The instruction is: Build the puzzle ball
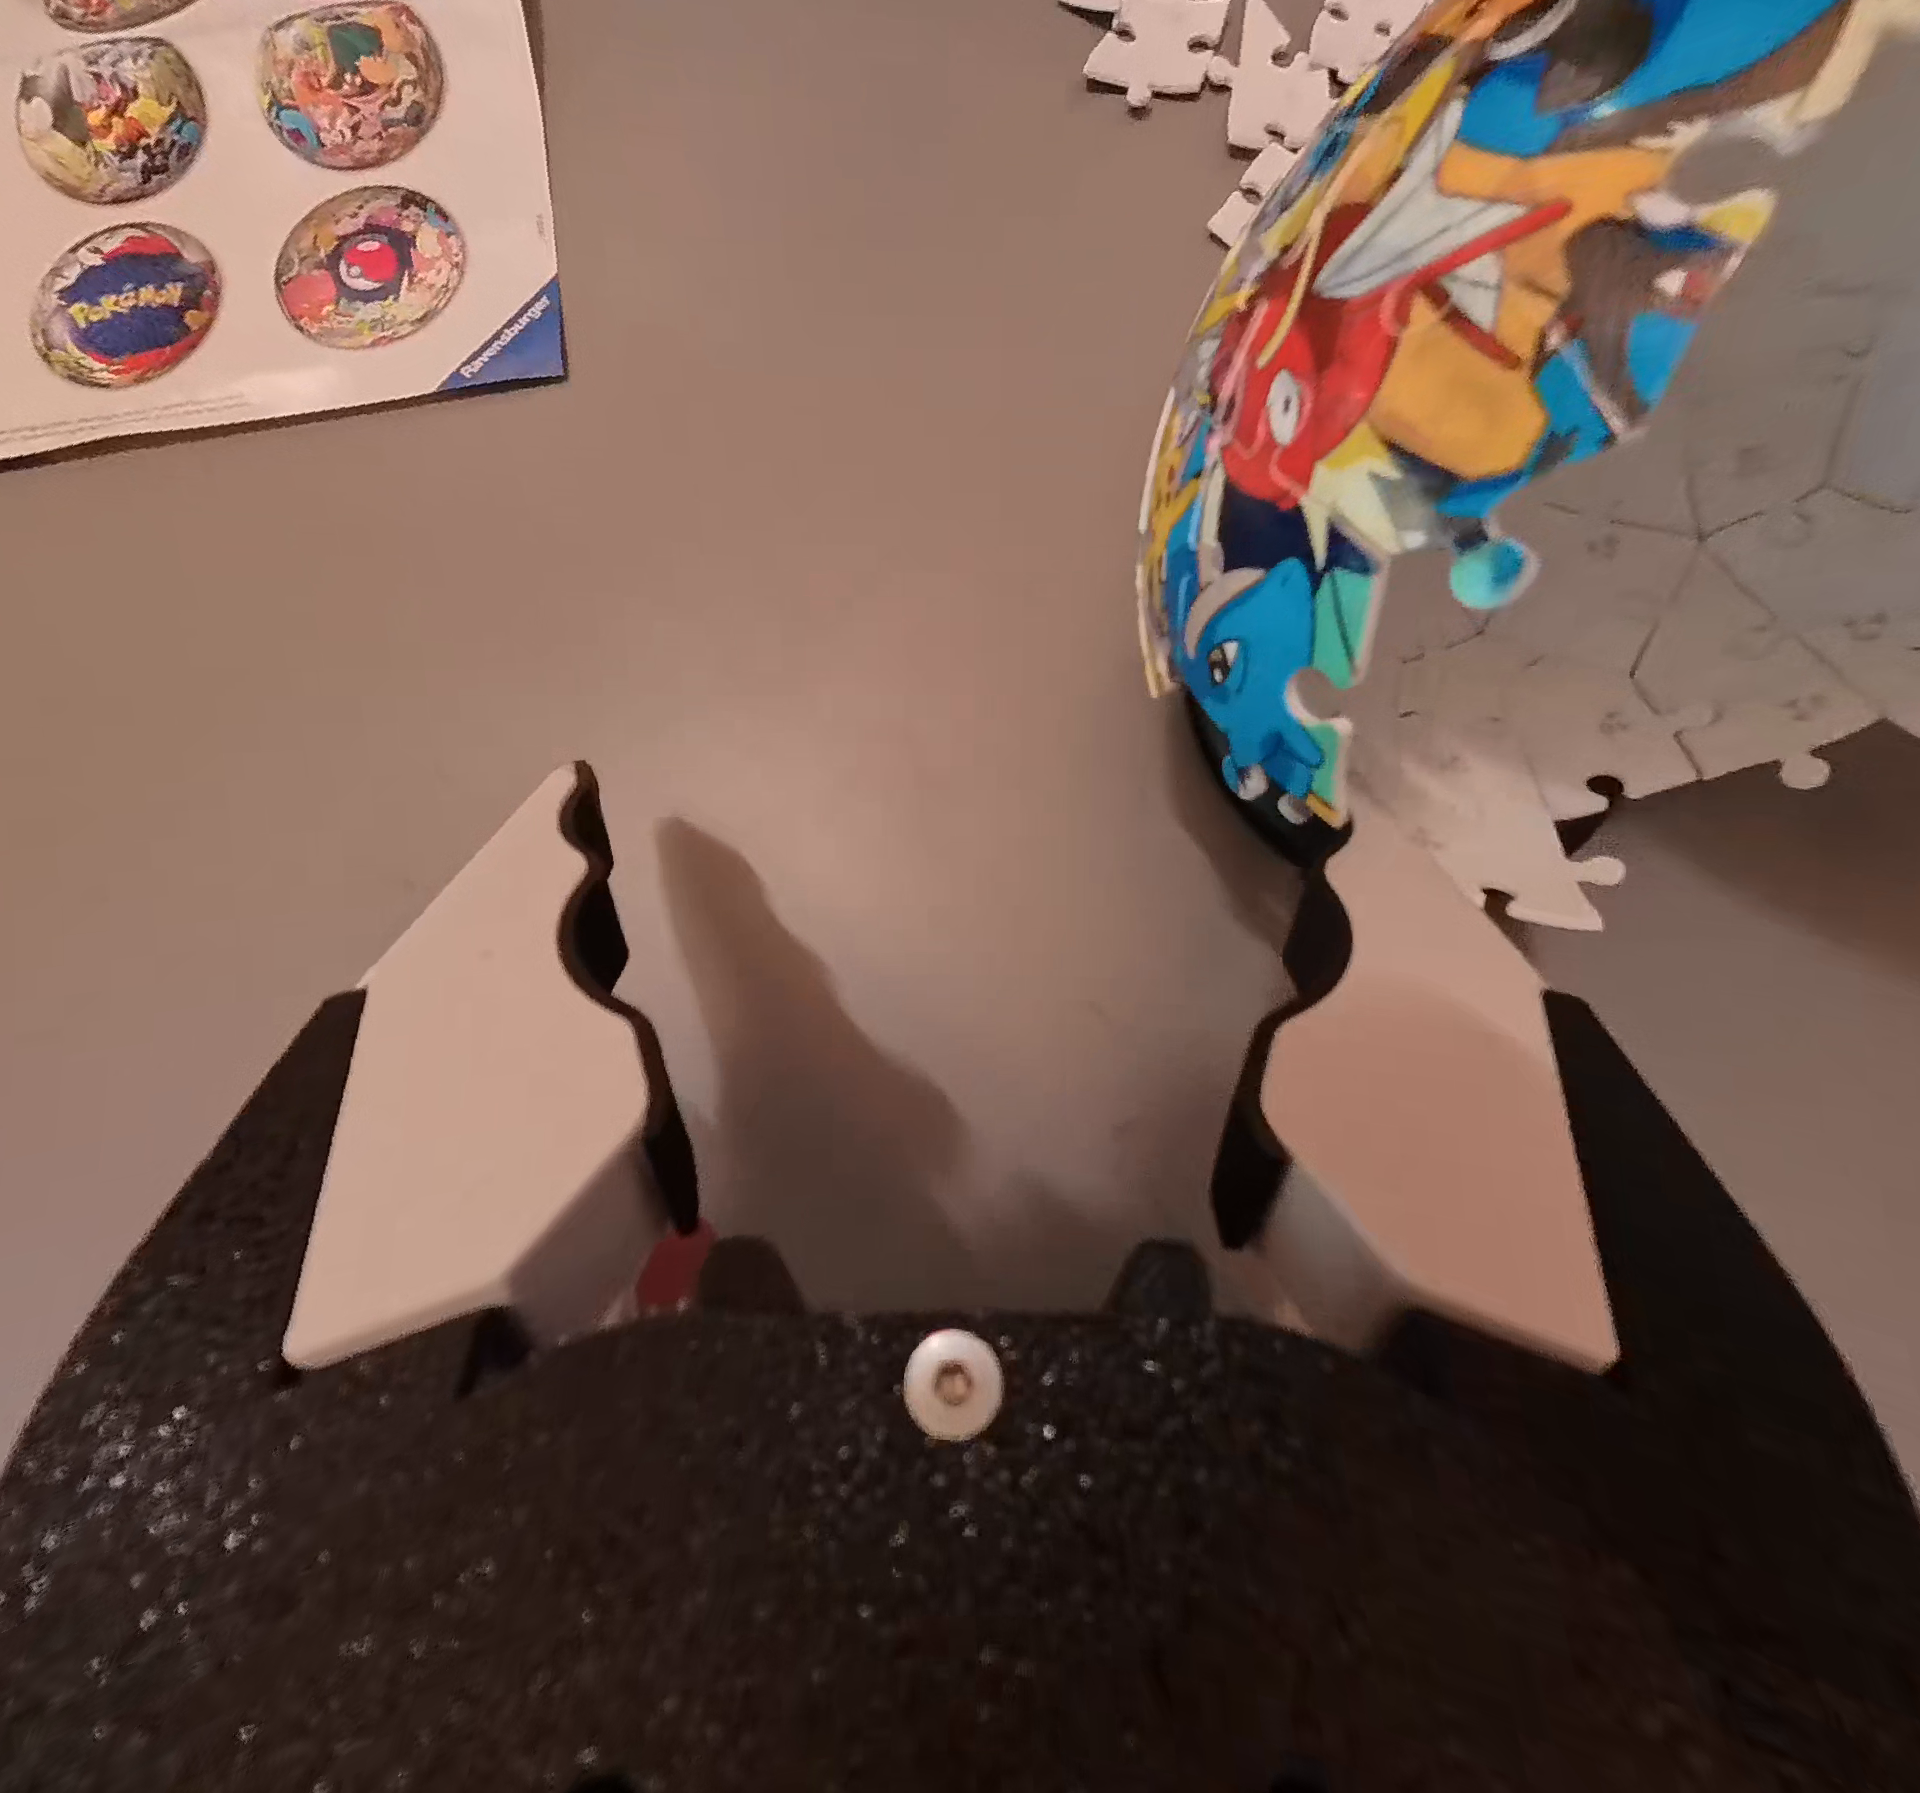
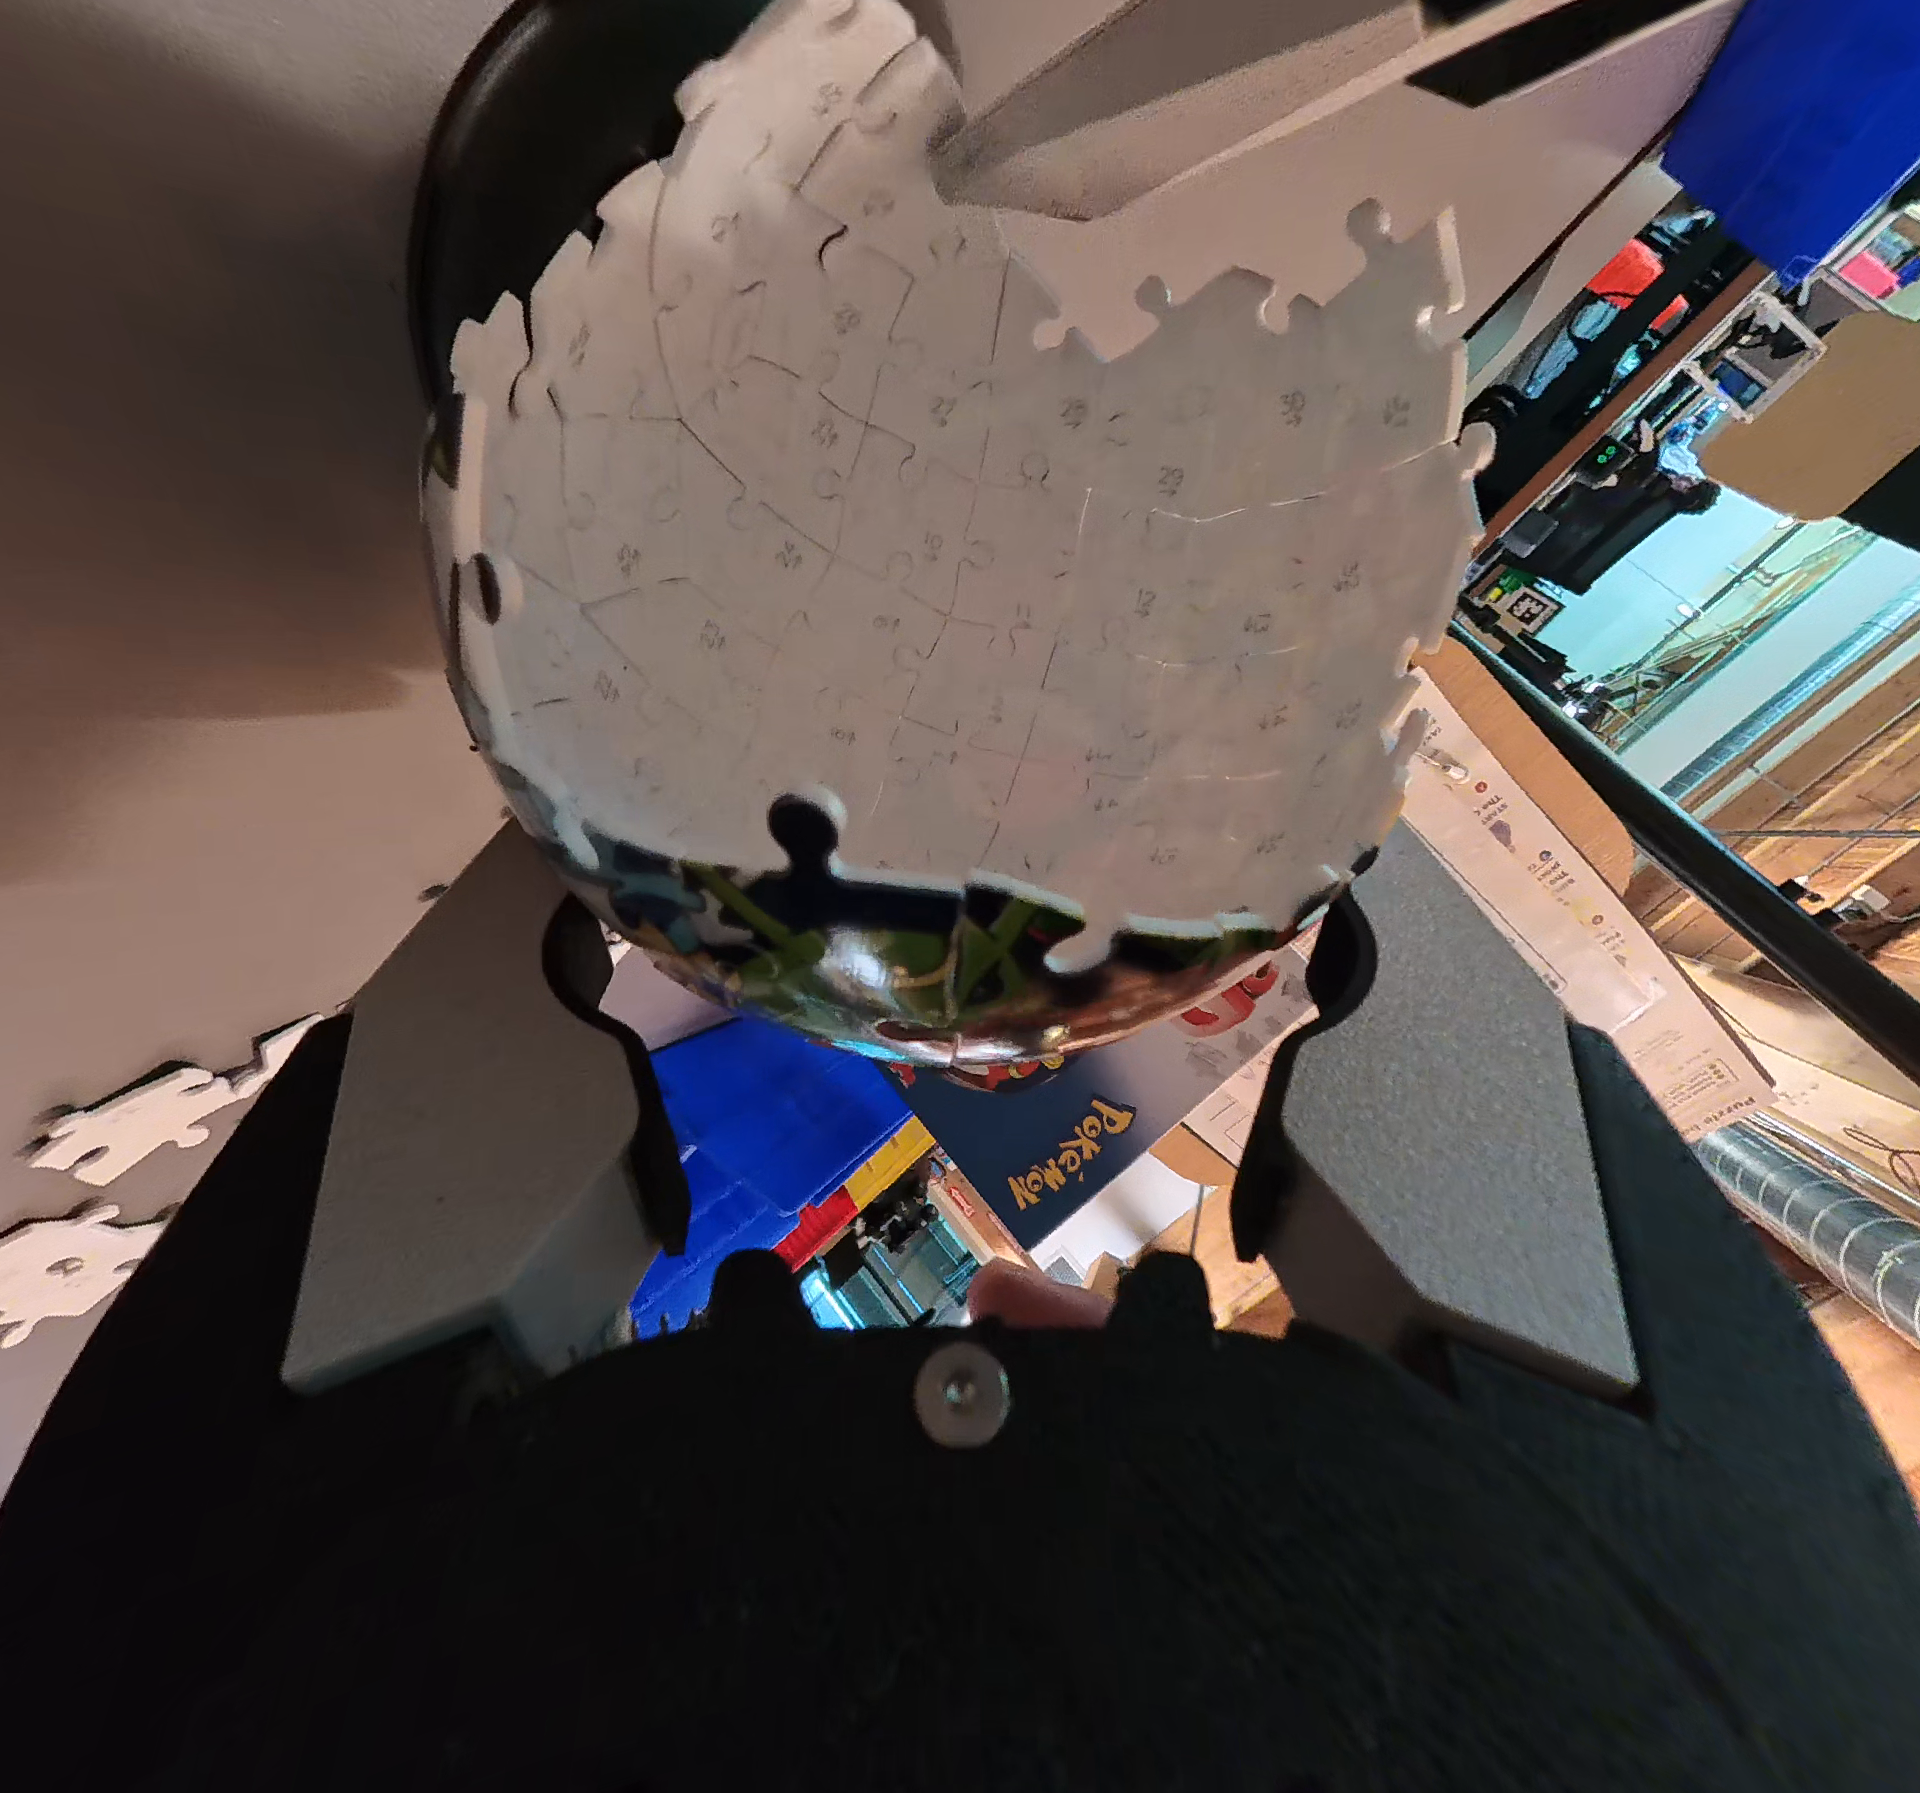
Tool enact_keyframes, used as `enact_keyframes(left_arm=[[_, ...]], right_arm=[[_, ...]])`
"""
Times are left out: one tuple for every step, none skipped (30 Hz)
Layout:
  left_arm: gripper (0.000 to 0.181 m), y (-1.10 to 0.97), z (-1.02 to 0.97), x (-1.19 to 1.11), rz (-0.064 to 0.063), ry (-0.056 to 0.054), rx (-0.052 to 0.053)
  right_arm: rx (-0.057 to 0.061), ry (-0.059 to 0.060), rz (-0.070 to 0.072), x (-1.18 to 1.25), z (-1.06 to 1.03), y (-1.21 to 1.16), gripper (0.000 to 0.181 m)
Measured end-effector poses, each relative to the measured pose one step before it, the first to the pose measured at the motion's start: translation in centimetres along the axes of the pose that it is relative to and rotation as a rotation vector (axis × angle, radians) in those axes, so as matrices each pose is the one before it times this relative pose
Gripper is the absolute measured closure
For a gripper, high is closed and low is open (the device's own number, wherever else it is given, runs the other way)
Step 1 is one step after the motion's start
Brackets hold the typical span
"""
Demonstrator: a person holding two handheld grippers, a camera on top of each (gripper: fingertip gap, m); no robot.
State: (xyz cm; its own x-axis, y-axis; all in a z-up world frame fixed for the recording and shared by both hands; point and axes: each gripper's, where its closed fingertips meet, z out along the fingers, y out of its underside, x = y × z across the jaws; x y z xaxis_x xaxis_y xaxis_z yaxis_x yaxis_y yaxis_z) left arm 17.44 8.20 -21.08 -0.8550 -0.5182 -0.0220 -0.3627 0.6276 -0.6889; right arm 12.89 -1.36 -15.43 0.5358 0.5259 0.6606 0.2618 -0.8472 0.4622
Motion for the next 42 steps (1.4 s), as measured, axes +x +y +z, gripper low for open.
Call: enact_keyframes(left_arm=[[0.052,0.045,0.046,-0.009,-0.0031,-0.0009,-0.0031],[0.052,0.011,0.002,-0.020,0.0010,-0.0021,-0.0021],[0.052,-0.005,-0.038,-0.010,0.0031,-0.0031,-0.0024],[0.052,-0.031,-0.038,-0.002,0.0049,-0.0046,-0.0032],[0.053,-0.075,-0.032,0.025,0.0064,-0.0045,-0.0024],[0.054,-0.103,-0.029,0.065,0.0036,-0.0030,-0.0009],[0.055,-0.163,-0.004,0.179,-0.0033,0.0062,0.0023],[0.055,-0.155,0.041,0.239,-0.0077,0.0125,0.0029],[0.055,-0.075,0.130,0.176,-0.0050,0.0097,-0.0011],[0.055,0.060,0.174,0.099,0.0007,0.0031,-0.0067],[0.055,0.167,0.210,0.043,0.0052,-0.0020,-0.0116],[0.054,0.212,0.200,-0.009,0.0080,-0.0052,-0.0132],[0.053,0.063,0.099,-0.018,0.0012,-0.0027,-0.0017],[0.052,0.044,0.027,-0.054,-0.0027,-0.0009,-0.0019],[0.052,0.083,0.000,-0.048,-0.0020,0.0002,-0.0059],[0.052,0.081,-0.013,-0.006,-0.0007,0.0026,-0.0057],[0.051,0.048,0.012,-0.008,-0.0007,0.0018,-0.0027],[0.051,0.037,0.018,0.002,-0.0005,0.0019,0.0008],[0.051,0.006,-0.001,0.005,0.0007,0.0014,0.0046],[0.052,-0.013,0.012,0.020,0.0018,0.0014,0.0077],[0.052,-0.018,0.025,0.020,0.0009,0.0026,0.0085],[0.053,-0.004,0.050,0.065,-0.0020,0.0061,0.0064],[0.052,0.019,0.104,0.053,-0.0044,0.0066,0.0025],[0.052,0.006,0.107,0.054,-0.0049,0.0055,-0.0009],[0.052,-0.011,0.102,0.037,-0.0014,0.0025,-0.0021],[0.052,-0.065,0.076,0.020,0.0040,-0.0012,-0.0009],[0.052,-0.072,0.081,0.042,0.0062,-0.0020,-0.0008],[0.052,0.007,0.103,0.038,0.0078,-0.0035,-0.0057],[0.054,-0.019,0.098,0.090,0.0060,0.0010,-0.0033],[0.055,-0.023,0.027,0.085,0.0030,0.0035,-0.0016],[0.053,-0.016,0.010,-0.058,0.0001,-0.0026,-0.0018],[0.052,-0.003,0.018,-0.071,-0.0015,-0.0024,-0.0001],[0.052,0.017,0.032,-0.028,-0.0039,0.0015,0.0015],[0.051,0.020,0.039,-0.031,-0.0065,0.0019,0.0021],[0.051,0.034,0.034,-0.033,-0.0071,0.0019,0.0032],[0.050,0.033,0.034,-0.068,-0.0081,0.0006,0.0032],[0.050,0.046,0.039,-0.067,-0.0091,0.0008,0.0024],[0.049,0.030,0.051,-0.007,-0.0088,0.0046,0.0025],[0.050,0.021,0.033,0.039,-0.0087,0.0069,0.0019],[0.051,0.026,0.022,0.126,-0.0079,0.0121,0.0028],[0.052,0.028,0.036,0.177,-0.0076,0.0180,0.0039],[0.053,-0.030,-0.024,0.035,-0.0039,0.0102,0.0091]], right_arm=[[-0.0010,-0.0014,0.0012,0.001,-0.012,0.009,0.043],[0.0005,-0.0006,0.0001,-0.003,-0.011,-0.013,0.043],[0.0006,0.0001,-0.0014,0.001,-0.021,-0.024,0.043],[0.0009,-0.0002,-0.0003,-0.004,-0.024,-0.025,0.043],[0.0010,-0.0001,0.0004,0.004,-0.022,-0.018,0.043],[-0.0013,-0.0003,-0.0001,-0.005,-0.013,-0.006,0.043],[-0.0013,-0.0001,0.0005,-0.017,-0.011,0.011,0.042],[0.0003,0.0001,0.0021,-0.006,-0.013,-0.011,0.042],[0.0009,0.0002,0.0026,-0.025,-0.006,0.006,0.042],[0.0004,-0.0001,0.0029,-0.014,-0.009,0.013,0.042],[-0.0005,-0.0005,0.0030,-0.027,0.000,0.032,0.042],[0.0007,0.0000,0.0024,-0.003,-0.012,0.013,0.042],[0.0028,0.0008,0.0015,0.016,-0.029,-0.037,0.042],[0.0014,0.0002,-0.0001,-0.012,-0.028,-0.026,0.042],[-0.0009,0.0008,0.0000,0.000,-0.022,0.007,0.042],[0.0017,0.0030,0.0006,0.039,-0.019,-0.045,0.042],[0.0047,0.0038,0.0000,0.027,-0.022,-0.076,0.042],[0.0056,0.0036,0.0035,0.006,-0.014,-0.028,0.042],[0.0092,0.0028,0.0109,-0.022,-0.017,0.012,0.042],[0.0239,-0.0032,0.0243,-0.137,-0.018,-0.054,0.042],[0.0462,-0.0128,0.0435,-0.292,-0.023,-0.247,0.040],[0.0549,-0.0156,0.0554,-0.297,-0.005,-0.242,0.040],[0.0499,-0.0175,0.0508,-0.311,0.051,-0.096,0.039],[0.0461,-0.0165,0.0450,-0.262,0.122,-0.024,0.039],[0.0462,-0.0122,0.0462,-0.154,0.168,-0.026,0.038],[0.0397,-0.0237,0.0492,-0.269,0.191,0.111,0.042],[0.0263,-0.0339,0.0472,-0.371,0.184,0.342,0.045],[0.0193,-0.0319,0.0331,-0.327,0.218,0.443,0.052],[0.0284,-0.0095,0.0222,-0.019,0.258,0.261,0.056],[0.0476,0.0068,0.0195,0.146,0.254,-0.163,0.057],[0.0596,-0.0039,0.0125,-0.087,0.151,-0.568,0.056],[0.0536,0.0006,0.0044,-0.084,0.103,-0.702,0.053],[0.0329,0.0189,-0.0105,0.182,0.127,-0.525,0.048],[0.0161,0.0273,-0.0234,0.287,0.114,-0.337,0.047],[-0.0006,0.0212,-0.0300,0.233,0.099,-0.091,0.047],[-0.0076,0.0080,-0.0252,0.079,0.054,-0.043,0.046],[-0.0066,0.0004,-0.0131,0.015,0.015,-0.118,0.045],[-0.0044,0.0000,-0.0116,0.024,-0.003,-0.163,0.045],[-0.0026,0.0065,-0.0233,0.105,-0.033,-0.173,0.044],[-0.0152,0.0084,-0.0321,0.104,-0.050,0.048,0.044],[-0.0338,0.0078,-0.0318,0.118,-0.015,0.306,0.046],[-0.0413,0.0072,-0.0291,0.127,-0.042,0.387,0.047]])
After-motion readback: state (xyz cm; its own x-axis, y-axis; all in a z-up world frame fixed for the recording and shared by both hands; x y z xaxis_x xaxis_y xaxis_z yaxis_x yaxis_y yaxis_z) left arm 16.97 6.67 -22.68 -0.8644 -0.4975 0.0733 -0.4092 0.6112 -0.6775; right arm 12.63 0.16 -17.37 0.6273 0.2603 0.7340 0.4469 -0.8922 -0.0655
